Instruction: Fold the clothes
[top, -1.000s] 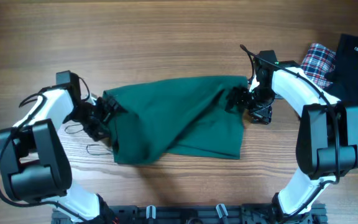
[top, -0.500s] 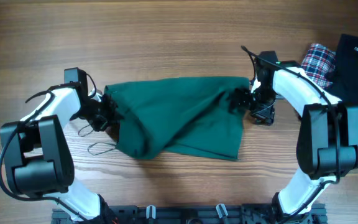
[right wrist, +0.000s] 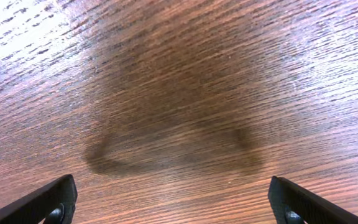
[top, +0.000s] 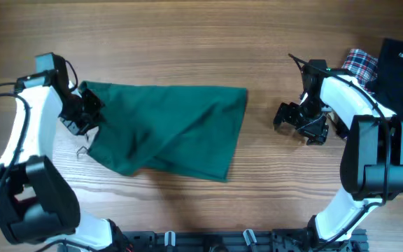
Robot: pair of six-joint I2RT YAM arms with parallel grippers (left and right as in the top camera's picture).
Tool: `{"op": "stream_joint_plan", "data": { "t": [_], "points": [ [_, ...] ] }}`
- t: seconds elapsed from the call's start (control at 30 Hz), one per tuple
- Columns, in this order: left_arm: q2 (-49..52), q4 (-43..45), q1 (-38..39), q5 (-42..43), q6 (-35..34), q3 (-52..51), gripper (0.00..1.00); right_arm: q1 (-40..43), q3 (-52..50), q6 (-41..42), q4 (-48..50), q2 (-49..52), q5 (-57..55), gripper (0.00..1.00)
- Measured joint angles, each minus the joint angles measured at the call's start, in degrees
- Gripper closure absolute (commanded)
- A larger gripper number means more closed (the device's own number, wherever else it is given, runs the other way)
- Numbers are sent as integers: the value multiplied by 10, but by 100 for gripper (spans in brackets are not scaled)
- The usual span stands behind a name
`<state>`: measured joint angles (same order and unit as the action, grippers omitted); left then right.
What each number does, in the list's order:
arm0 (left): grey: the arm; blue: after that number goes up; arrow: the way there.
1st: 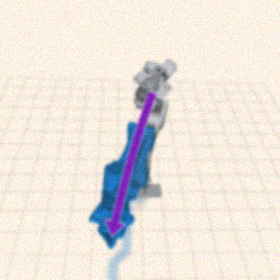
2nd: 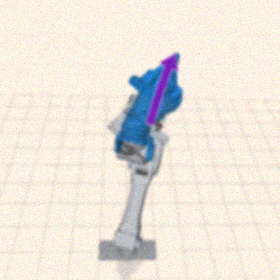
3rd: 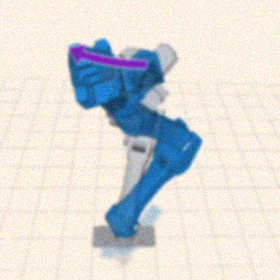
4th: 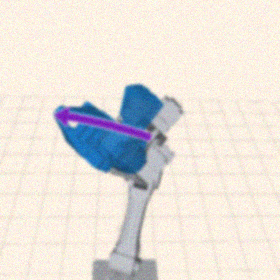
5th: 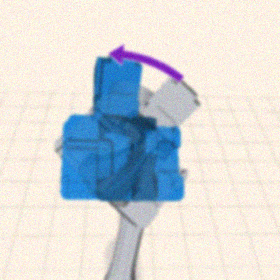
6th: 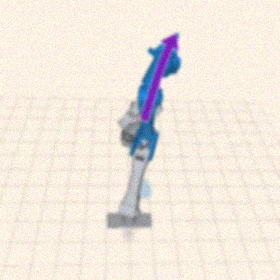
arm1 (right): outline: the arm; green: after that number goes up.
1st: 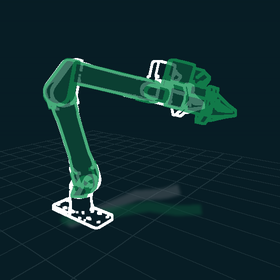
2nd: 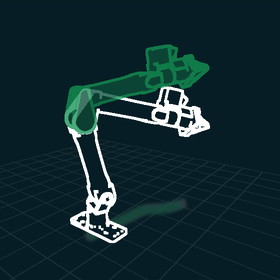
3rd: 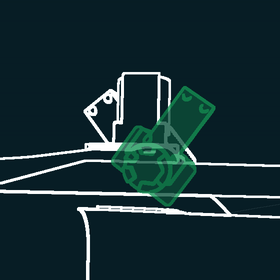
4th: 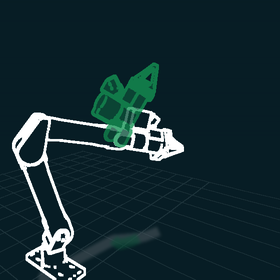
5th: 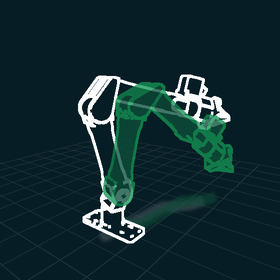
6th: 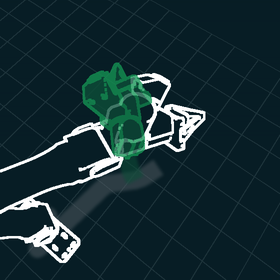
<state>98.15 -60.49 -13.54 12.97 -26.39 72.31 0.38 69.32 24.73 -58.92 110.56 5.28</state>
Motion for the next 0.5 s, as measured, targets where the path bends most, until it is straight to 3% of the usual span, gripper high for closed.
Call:
{"op": "stream_joint_plan", "data": {
  "t": [0.5],
  "points": [
    [-59, -2, 222, -40, -5, 7, 96, 0, 0, -4, 2, 0, 2, 0]
  ]
}}
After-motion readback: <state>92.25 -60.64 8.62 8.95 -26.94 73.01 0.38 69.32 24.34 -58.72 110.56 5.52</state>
